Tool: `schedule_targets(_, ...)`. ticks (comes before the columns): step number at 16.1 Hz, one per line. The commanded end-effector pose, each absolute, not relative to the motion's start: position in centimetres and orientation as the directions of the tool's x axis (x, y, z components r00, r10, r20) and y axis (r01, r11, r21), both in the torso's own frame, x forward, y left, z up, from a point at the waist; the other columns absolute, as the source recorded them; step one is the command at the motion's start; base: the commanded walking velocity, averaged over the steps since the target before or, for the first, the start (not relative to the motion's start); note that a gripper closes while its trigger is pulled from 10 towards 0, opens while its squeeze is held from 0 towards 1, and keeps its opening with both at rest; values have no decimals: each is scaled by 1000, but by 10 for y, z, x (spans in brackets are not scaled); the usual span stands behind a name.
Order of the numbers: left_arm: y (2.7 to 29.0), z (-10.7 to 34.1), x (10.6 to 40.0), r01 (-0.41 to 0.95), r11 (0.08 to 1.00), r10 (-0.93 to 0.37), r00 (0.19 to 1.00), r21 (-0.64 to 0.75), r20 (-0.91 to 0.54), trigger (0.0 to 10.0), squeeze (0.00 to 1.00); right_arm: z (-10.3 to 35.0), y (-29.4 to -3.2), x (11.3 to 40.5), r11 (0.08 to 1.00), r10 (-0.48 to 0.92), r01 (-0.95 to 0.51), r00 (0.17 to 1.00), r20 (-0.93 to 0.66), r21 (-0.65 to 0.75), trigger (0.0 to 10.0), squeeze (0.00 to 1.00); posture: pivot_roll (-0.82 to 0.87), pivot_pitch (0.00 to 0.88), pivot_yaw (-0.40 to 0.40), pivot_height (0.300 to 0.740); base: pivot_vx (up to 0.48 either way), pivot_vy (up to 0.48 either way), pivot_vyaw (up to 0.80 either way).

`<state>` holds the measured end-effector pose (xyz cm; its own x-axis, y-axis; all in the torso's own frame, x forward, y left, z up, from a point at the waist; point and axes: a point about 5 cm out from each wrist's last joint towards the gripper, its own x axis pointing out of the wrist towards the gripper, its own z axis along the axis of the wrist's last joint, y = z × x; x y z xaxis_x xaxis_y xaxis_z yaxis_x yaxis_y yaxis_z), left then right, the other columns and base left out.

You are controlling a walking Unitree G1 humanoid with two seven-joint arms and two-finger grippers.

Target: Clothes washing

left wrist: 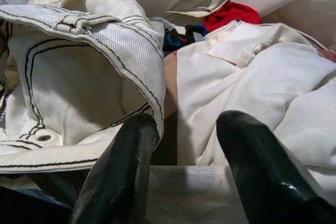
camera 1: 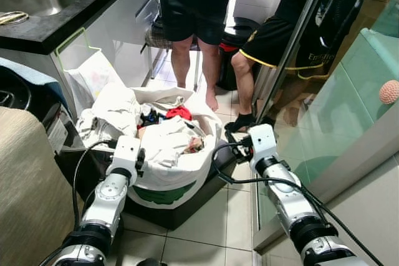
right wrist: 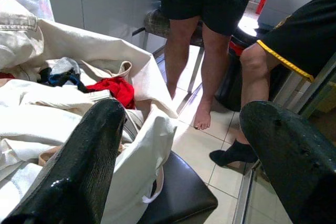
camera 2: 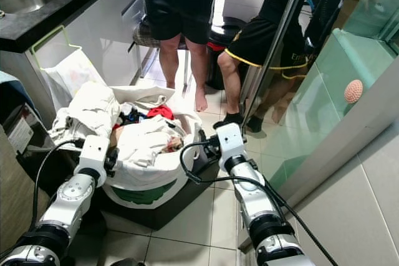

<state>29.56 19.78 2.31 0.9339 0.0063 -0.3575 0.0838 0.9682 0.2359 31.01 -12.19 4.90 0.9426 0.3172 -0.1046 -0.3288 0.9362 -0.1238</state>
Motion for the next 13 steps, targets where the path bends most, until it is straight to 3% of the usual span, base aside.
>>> schedule_targets(1, 191, 24, 296, 97, 971, -13, 935, 218, -355, 0, 0, 50, -126, 312, 941, 302, -313, 948, -98, -128, 10000, 0, 75, 0, -42, 740, 0, 0, 0)
schedule_targets(13, 182, 27, 296, 74, 984, -17, 943, 160, -333, 0, 0, 49, -124, 310, 940, 307, -318, 946, -101, -125, 10000, 0, 78, 0, -44, 740, 0, 0, 0)
